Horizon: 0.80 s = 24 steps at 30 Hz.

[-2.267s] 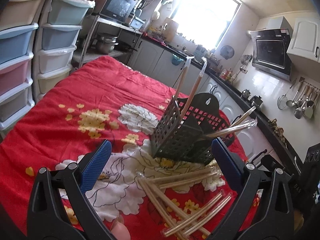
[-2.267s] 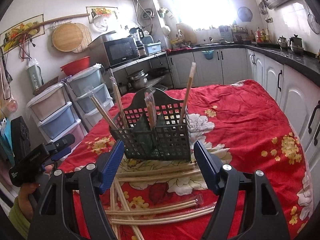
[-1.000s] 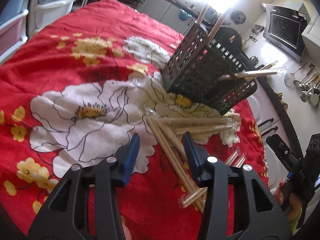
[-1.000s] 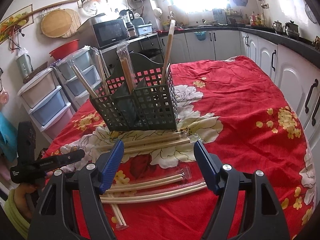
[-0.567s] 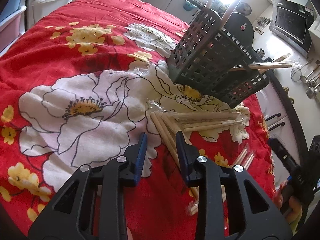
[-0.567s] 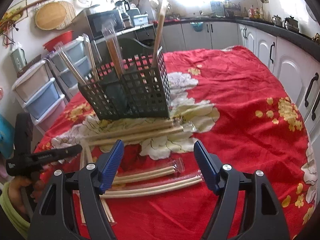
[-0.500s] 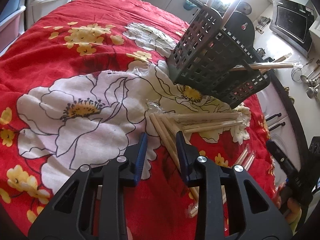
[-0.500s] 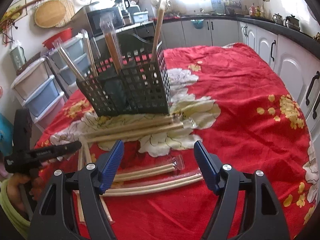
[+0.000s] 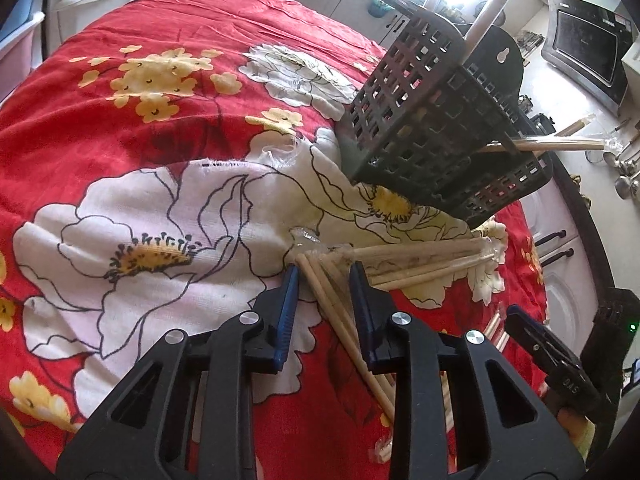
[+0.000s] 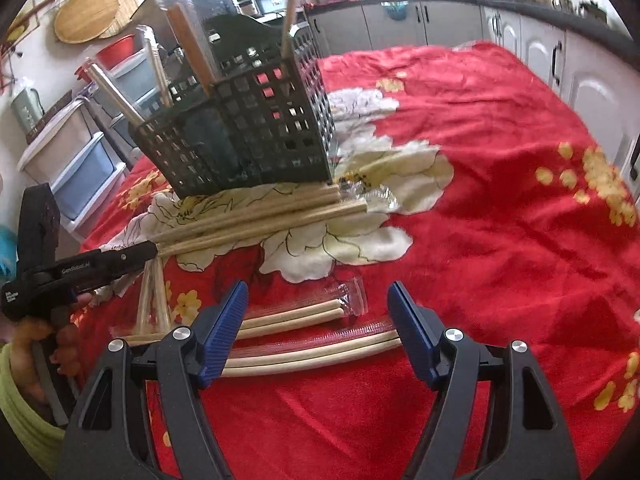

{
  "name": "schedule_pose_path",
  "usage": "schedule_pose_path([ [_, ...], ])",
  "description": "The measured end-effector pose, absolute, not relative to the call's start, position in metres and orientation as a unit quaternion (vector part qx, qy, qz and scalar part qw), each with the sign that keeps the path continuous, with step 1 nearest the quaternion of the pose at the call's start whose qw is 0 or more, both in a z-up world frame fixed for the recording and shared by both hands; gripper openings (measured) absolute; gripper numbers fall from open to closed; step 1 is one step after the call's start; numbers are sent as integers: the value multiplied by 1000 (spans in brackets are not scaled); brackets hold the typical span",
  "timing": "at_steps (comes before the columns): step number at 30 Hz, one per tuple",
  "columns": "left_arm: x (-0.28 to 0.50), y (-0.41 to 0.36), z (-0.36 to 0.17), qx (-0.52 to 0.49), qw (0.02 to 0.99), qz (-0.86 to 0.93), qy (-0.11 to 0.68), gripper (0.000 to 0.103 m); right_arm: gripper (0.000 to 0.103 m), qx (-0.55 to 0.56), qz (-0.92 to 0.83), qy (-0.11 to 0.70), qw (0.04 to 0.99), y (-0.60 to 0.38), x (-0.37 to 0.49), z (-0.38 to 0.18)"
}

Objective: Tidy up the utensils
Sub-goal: 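Close the right gripper on one wooden chopstick in the pile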

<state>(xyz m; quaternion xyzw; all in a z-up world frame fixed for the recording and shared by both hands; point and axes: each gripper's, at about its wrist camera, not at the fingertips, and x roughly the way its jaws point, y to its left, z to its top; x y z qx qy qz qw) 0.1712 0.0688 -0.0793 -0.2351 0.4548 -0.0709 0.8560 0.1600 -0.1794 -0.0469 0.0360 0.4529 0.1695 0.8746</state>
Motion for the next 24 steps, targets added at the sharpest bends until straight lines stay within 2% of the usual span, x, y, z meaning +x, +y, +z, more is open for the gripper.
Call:
schedule_pose_path([
  [2,172,70,-79,-235,856,-71,455,22,65,44,169,462,869,-181,163,-52],
  [7,173,71,-80,-240,856,-75,452,20,42,27,166,463,870,-178,165,-56],
  [9,172,71,-81,-242,856,-77,451,20,22,26,166,461,871,-178,166,-56],
  [10,172,71,-81,-243,856,-77,450,19,20,28,164,461,871,-178,166,-57],
  [12,172,72,-81,-244,856,-78,450,19,7,40,160,460,873,-183,168,-57],
  [16,172,74,-82,-249,855,-80,448,18,5,62,161,456,873,-189,167,-55],
  [24,168,93,-90,-313,837,-100,438,7,4,57,168,435,883,-184,160,-45],
])
